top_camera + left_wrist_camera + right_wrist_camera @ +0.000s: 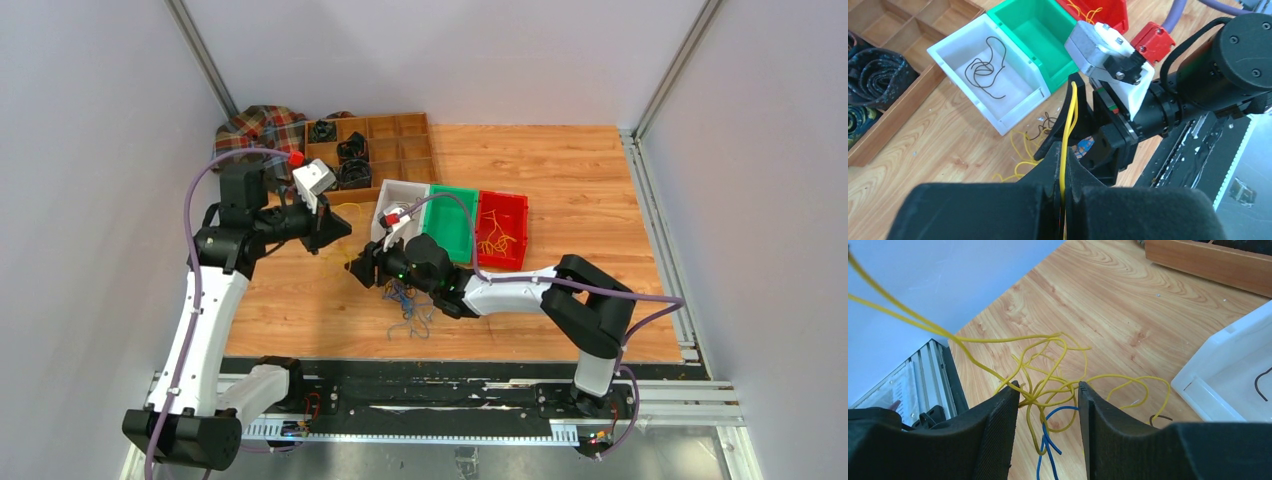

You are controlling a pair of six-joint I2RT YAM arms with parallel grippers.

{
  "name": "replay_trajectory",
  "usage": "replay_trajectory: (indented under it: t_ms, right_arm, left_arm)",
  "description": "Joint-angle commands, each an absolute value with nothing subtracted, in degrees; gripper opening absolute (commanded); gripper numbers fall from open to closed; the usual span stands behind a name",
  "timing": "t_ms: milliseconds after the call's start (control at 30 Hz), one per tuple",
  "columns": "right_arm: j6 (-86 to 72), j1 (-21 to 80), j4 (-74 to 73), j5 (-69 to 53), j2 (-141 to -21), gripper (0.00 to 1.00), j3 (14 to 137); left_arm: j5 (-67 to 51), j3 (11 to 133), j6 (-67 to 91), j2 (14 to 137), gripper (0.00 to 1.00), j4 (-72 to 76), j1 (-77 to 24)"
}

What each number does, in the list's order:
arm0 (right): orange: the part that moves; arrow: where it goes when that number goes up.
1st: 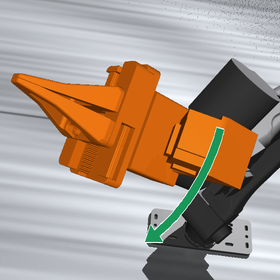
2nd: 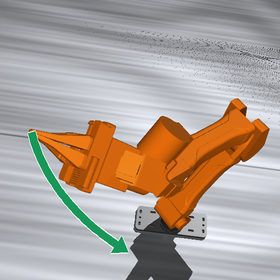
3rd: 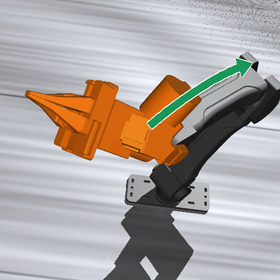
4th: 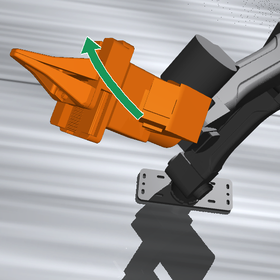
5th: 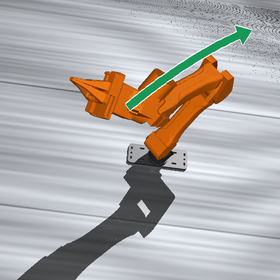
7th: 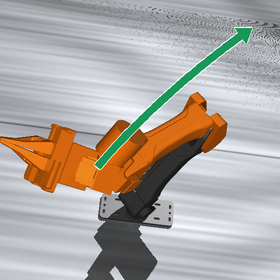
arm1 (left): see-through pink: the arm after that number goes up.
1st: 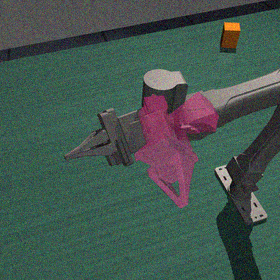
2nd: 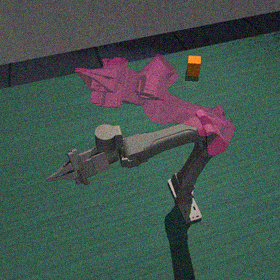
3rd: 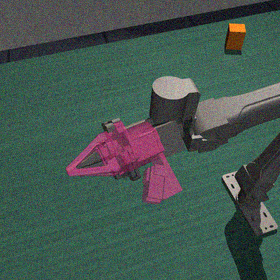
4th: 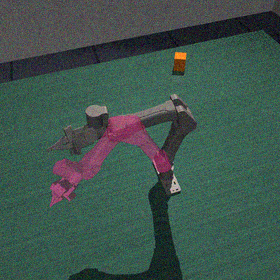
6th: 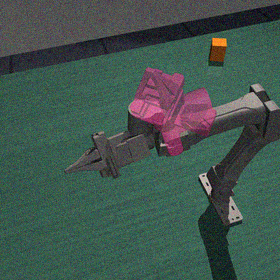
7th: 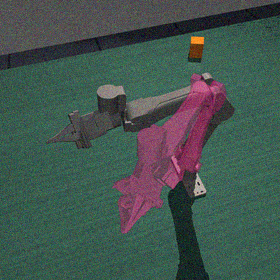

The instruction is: Untangle the cables

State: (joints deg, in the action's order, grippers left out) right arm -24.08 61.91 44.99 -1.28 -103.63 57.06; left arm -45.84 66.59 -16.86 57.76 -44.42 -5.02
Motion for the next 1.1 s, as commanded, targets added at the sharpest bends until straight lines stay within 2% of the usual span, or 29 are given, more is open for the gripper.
replay_trajectory:
  t_ms: [0, 233, 700, 867, 933, 1067]
  right_arm:
    - [-24.8, 62.8, 45.6, 1.7, -104.0, 0.47, 59.1]
    - [-24.6, 62.1, 45.6, 7.7, -101.9, 0.44, 55.1]
    - [-28.4, 59.9, 48.6, 12.1, -99.2, 0.44, 41.6]
    - [-30.7, 59.9, 46.8, 14.1, -98.4, 0.41, 38.6]
    - [-31.7, 59.9, 45.1, 15.5, -97.7, 0.37, 37.9]
    - [-33.3, 59.9, 43.5, 17.4, -96.7, 0.16, 35.9]
  left_arm:
    - [-49.1, 68.4, -14.5, 56.6, 0.01, -45.2, -5.3]
    - [-50.1, 71.3, -13.3, 56.2, 0.01, -46.4, -5.3]
    - [-53.9, 90.7, -9.3, 57.6, 0.01, -47.8, -5.3]
    - [-52.9, 99.6, -9.5, 59.7, 0.00, -47.8, -5.3]
    - [-51.9, 103.1, -9.8, 60.9, 0.01, -47.8, -5.3]
    - [-50.8, 109.3, -10.4, 62.7, 0.01, -47.8, -5.3]
